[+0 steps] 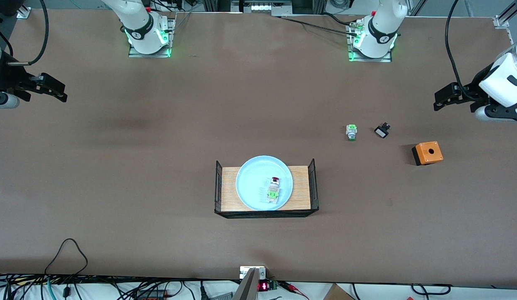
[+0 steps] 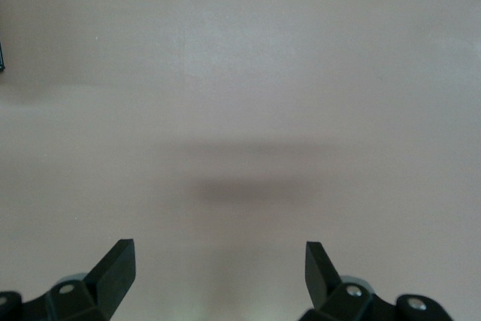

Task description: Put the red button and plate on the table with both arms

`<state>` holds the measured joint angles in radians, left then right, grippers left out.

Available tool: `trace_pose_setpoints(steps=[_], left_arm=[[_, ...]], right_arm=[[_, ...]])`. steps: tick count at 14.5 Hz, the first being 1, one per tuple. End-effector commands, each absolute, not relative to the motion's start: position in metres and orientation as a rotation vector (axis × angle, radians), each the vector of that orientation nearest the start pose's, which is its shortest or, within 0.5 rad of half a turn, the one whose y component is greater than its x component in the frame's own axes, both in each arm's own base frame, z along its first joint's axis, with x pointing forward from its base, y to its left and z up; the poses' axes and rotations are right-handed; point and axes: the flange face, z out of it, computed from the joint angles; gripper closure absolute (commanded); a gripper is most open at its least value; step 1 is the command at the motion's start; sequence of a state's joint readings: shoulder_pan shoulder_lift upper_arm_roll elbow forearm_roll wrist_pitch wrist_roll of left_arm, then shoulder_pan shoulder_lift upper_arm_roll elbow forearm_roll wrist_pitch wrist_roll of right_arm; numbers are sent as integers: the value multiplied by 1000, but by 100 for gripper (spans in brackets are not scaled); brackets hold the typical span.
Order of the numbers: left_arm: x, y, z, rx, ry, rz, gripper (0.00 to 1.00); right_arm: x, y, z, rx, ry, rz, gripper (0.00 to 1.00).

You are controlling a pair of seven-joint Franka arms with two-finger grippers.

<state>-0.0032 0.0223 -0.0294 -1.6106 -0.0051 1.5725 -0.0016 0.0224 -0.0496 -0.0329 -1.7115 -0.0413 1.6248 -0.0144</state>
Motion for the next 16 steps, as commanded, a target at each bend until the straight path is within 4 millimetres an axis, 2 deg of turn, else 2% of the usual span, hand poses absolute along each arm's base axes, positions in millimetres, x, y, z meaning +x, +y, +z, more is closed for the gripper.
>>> trace_pose_setpoints(steps=[1, 16], left_arm=[[563, -18, 598, -3155, 65, 102, 0], [559, -21, 592, -3154, 70, 172, 0]], right_arm=[[542, -10, 595, -3177, -16, 50, 0], [543, -12, 592, -3176, -9, 52, 0]])
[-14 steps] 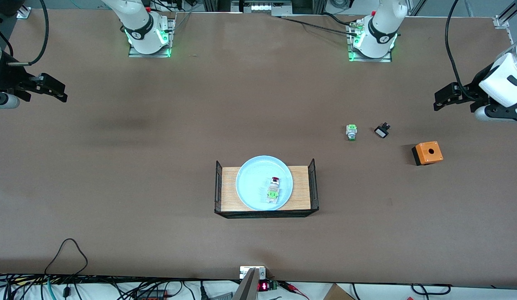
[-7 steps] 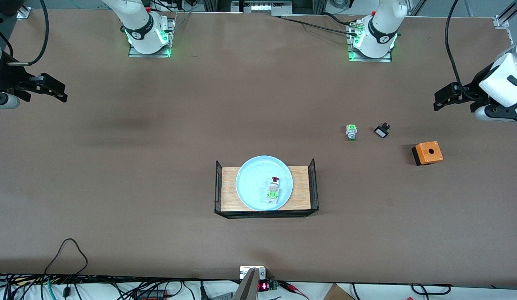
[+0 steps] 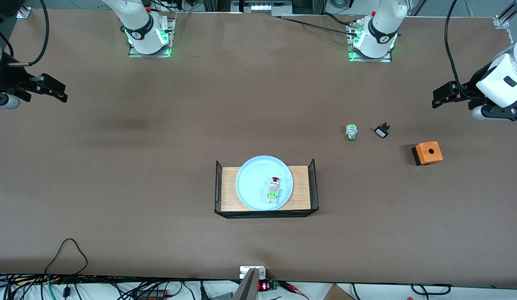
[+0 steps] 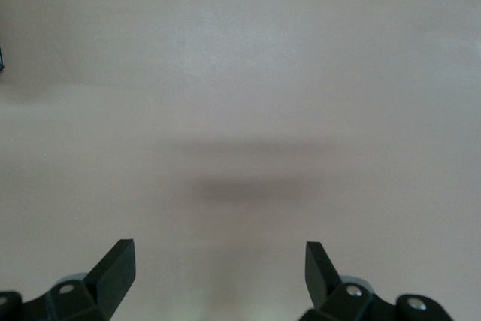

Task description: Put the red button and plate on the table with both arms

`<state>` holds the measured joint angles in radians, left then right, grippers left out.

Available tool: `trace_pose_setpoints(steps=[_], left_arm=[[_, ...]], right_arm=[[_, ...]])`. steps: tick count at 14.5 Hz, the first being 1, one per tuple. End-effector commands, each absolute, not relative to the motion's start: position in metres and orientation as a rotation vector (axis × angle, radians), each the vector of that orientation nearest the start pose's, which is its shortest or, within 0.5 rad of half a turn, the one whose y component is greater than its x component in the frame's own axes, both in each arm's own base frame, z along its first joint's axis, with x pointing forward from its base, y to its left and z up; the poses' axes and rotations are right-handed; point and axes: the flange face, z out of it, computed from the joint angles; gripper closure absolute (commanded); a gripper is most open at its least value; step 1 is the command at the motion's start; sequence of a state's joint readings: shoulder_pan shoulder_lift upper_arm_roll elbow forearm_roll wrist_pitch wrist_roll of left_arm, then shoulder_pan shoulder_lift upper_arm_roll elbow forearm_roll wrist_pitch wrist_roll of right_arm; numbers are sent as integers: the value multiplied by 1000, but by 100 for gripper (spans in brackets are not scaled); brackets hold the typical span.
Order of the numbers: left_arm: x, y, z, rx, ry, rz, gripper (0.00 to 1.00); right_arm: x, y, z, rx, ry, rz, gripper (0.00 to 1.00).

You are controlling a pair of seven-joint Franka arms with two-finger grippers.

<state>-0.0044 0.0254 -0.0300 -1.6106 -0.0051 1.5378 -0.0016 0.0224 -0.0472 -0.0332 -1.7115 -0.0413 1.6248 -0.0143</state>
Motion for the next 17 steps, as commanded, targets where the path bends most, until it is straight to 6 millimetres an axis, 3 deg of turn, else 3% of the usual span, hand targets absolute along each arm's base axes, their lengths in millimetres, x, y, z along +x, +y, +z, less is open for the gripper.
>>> trace_pose_setpoints(steps=[1, 11, 15, 17], left_arm=[[558, -22, 592, -3155, 73, 187, 0], [558, -40, 582, -3249, 93, 264, 0], [556, -73, 584, -3363, 145, 286, 0], [564, -105, 586, -3378, 174, 288, 0]], right_arm=[[543, -12, 592, -3177, -9, 52, 0], [543, -13, 592, -3177, -7, 50, 0], [544, -13, 591, -3177, -7, 57, 0], [544, -13, 591, -3177, -7, 57, 0]])
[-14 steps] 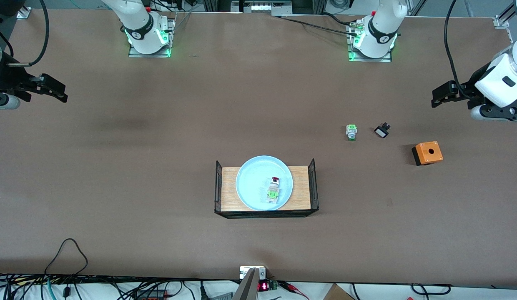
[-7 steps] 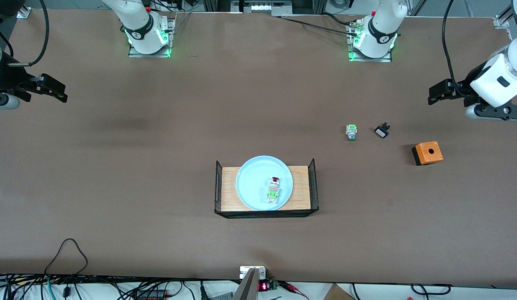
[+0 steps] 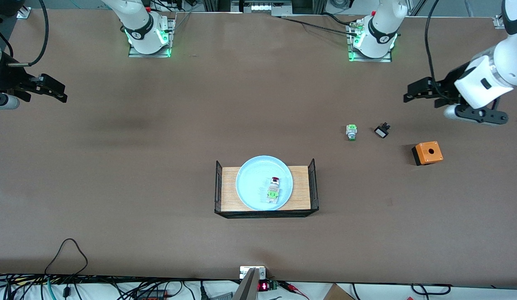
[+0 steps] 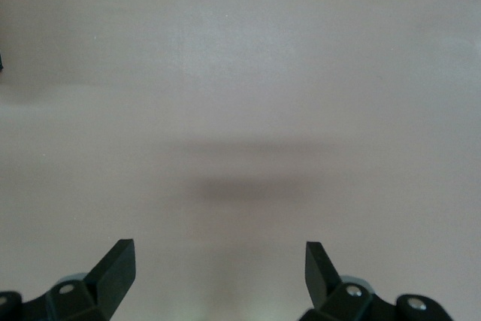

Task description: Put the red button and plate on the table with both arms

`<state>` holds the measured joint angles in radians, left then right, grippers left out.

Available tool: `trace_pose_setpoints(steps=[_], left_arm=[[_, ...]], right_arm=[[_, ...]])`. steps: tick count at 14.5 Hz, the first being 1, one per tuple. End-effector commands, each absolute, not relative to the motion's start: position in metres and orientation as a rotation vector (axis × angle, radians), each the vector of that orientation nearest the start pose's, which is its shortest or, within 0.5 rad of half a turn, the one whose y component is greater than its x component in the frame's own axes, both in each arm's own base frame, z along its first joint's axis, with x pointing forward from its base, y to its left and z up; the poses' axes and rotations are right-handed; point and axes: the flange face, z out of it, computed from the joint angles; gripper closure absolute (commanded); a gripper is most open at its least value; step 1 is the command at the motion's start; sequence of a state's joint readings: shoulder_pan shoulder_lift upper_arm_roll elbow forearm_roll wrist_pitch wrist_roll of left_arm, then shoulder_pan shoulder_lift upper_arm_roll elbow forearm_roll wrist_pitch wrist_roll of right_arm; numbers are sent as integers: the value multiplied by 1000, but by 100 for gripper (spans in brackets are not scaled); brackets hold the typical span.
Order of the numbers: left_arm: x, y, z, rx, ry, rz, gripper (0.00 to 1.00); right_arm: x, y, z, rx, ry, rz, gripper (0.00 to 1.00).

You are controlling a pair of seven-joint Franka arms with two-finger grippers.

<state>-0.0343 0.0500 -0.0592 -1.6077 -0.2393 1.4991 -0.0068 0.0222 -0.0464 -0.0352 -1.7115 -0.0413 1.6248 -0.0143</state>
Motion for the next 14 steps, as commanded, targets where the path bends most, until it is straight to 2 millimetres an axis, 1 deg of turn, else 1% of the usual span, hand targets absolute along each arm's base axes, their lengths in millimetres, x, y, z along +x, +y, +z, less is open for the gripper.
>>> trace_pose_setpoints(steps=[1, 2, 3, 4, 5, 6, 7, 8, 9, 10, 11, 12, 13, 14], left_arm=[[569, -121, 592, -3374, 197, 266, 0], [574, -145, 590, -3358, 243, 266, 0], [578, -162, 585, -3343, 276, 275, 0], [580, -176, 574, -3341, 278, 310, 0], [575, -202, 575, -3311, 325, 305, 0], [569, -221, 581, -3257, 381, 277, 0], [566, -232, 580, -3216, 402, 261, 0], [559, -254, 574, -3203, 423, 273, 0], [557, -282, 563, -3192, 415, 275, 0], [568, -299, 554, -3208, 383, 221, 0], [574, -318, 541, -3217, 364, 194, 0], [580, -336, 533, -3230, 295, 147, 0], [589, -345, 525, -3237, 194, 71, 0], [596, -351, 517, -3235, 154, 14, 0]], right_arm=[[544, -13, 591, -3177, -7, 57, 0], [543, -13, 591, -3177, -7, 59, 0], [544, -13, 590, -3177, -4, 62, 0], [544, -13, 590, -3177, -7, 59, 0], [544, -13, 590, -3177, -7, 62, 0], [544, -13, 590, -3177, -4, 60, 0], [544, -13, 590, -3176, -4, 59, 0], [544, -14, 590, -3177, -2, 62, 0], [544, -13, 590, -3177, -4, 62, 0], [545, -14, 589, -3176, -2, 67, 0], [545, -14, 589, -3177, -2, 64, 0], [545, -14, 589, -3177, -2, 64, 0], [545, -14, 589, -3176, -2, 67, 0], [545, -15, 589, -3175, 1, 67, 0]])
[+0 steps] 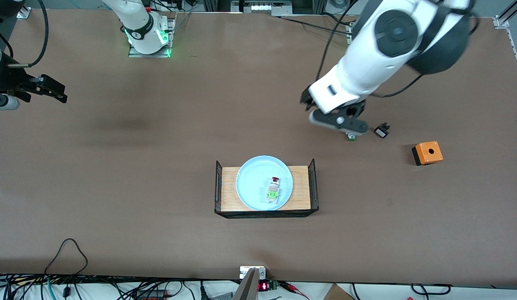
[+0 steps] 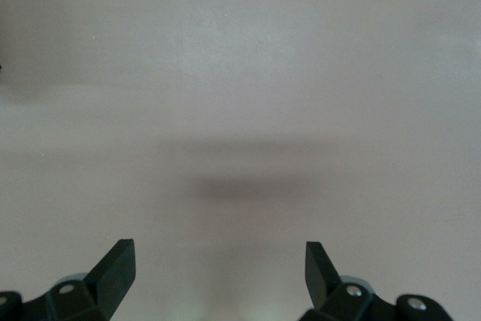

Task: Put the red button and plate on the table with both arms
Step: 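Reach the left gripper down to the switch on the blue plate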

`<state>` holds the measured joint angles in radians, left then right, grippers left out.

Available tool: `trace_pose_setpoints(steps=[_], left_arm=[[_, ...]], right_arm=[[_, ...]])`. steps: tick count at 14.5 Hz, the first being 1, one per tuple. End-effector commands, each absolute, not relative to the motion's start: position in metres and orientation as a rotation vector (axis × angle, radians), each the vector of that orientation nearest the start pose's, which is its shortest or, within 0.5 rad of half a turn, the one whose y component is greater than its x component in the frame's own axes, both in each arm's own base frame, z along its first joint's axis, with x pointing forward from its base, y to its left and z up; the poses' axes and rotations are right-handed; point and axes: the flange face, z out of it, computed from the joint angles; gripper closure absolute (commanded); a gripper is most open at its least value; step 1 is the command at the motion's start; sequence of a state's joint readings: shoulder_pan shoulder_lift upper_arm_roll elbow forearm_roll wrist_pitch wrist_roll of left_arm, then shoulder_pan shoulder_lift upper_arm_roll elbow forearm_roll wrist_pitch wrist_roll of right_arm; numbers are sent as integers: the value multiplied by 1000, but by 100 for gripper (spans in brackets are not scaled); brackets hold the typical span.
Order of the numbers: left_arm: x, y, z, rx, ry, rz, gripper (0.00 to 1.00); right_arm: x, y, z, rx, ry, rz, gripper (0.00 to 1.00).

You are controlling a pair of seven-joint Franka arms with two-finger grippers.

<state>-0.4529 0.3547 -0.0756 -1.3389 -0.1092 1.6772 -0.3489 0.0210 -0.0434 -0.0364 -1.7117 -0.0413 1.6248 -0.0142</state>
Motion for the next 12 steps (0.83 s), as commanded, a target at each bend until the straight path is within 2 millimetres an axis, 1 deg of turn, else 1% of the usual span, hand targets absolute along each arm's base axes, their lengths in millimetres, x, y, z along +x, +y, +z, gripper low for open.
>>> trace_pose_setpoints(steps=[1, 3, 4, 5, 8, 10, 12], left_arm=[[598, -361, 508, -3234, 163, -24, 0], [606, -387, 485, -3249, 204, -146, 0], [614, -394, 472, -3266, 200, -198, 0], [621, -399, 461, -3283, 195, -253, 0], [635, -412, 444, -3323, 195, -417, 0], [640, -426, 422, -3331, 211, -510, 0], [650, -427, 398, -3319, 188, -558, 0]], right_arm=[[545, -15, 589, -3177, 1, 67, 0], [545, -15, 589, -3175, 1, 67, 0], [545, -15, 589, -3176, 1, 64, 0], [545, -15, 589, -3176, 1, 64, 0], [545, -15, 589, -3176, 1, 64, 0], [545, -15, 589, -3175, 1, 67, 0], [545, -15, 589, -3177, 0, 64, 0]])
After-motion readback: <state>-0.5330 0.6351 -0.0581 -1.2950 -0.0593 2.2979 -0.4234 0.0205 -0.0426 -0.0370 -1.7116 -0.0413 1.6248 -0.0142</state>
